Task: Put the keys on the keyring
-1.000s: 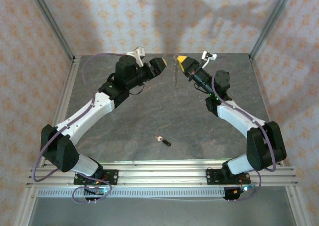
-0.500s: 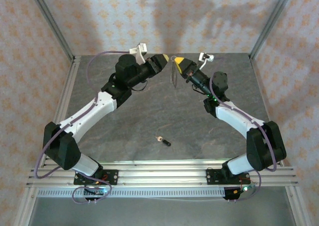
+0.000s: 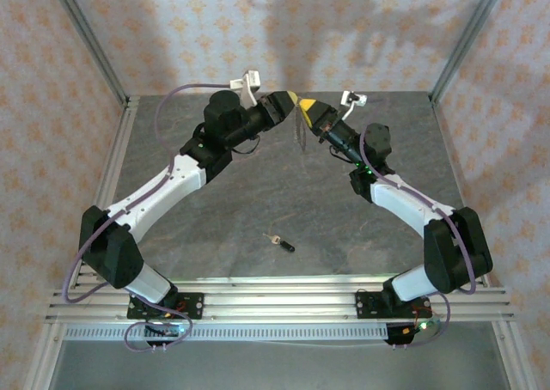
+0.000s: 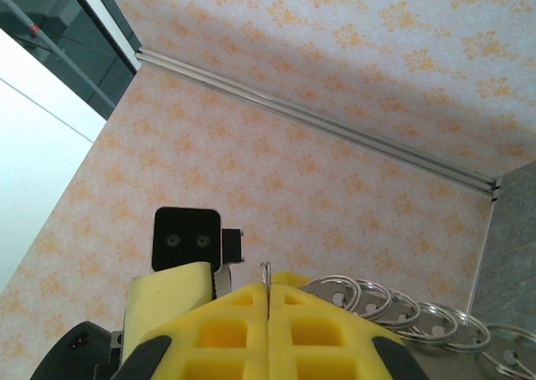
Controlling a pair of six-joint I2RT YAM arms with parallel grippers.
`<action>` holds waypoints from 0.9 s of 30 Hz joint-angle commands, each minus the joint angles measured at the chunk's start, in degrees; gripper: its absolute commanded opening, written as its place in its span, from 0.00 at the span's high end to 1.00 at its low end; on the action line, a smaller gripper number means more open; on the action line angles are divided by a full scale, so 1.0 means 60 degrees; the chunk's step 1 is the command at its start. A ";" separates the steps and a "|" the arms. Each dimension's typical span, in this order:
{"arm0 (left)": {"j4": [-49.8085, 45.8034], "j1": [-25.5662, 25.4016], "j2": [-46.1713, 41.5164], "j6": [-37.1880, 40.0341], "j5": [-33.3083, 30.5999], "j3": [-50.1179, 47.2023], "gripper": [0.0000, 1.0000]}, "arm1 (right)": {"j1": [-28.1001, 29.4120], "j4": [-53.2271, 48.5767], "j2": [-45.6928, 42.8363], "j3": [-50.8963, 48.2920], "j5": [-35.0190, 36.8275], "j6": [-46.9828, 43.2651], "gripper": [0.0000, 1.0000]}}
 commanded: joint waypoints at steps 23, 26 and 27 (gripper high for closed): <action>0.0354 -0.0281 0.0318 0.0117 0.0190 0.0250 0.85 | 0.0066 0.0578 -0.0049 0.0323 -0.0076 -0.0017 1.00; 0.0391 -0.0279 0.0301 0.0124 0.0175 0.0185 0.89 | 0.0066 0.0556 -0.0042 0.0279 -0.0069 -0.0034 1.00; 0.0394 -0.0295 0.0298 0.0117 0.0174 0.0166 0.89 | 0.0066 0.0547 -0.0061 0.0279 -0.0072 -0.0036 1.00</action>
